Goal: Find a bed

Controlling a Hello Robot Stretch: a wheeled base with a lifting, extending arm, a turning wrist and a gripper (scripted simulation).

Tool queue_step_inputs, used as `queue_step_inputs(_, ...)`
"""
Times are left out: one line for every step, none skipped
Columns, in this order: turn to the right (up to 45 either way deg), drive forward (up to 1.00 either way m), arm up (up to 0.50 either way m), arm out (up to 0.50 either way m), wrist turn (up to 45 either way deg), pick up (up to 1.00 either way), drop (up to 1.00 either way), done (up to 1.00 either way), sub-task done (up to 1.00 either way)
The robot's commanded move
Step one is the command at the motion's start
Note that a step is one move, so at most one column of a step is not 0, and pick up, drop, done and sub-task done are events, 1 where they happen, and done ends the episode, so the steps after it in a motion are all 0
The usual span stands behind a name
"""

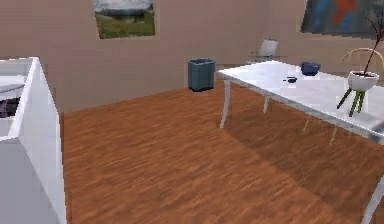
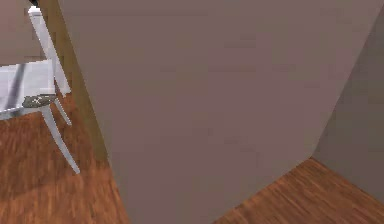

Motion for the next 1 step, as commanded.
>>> queue_step_inputs(0.0,0.30,0.00,0.00,0.0,0.00,0.00,0.00,0.00)
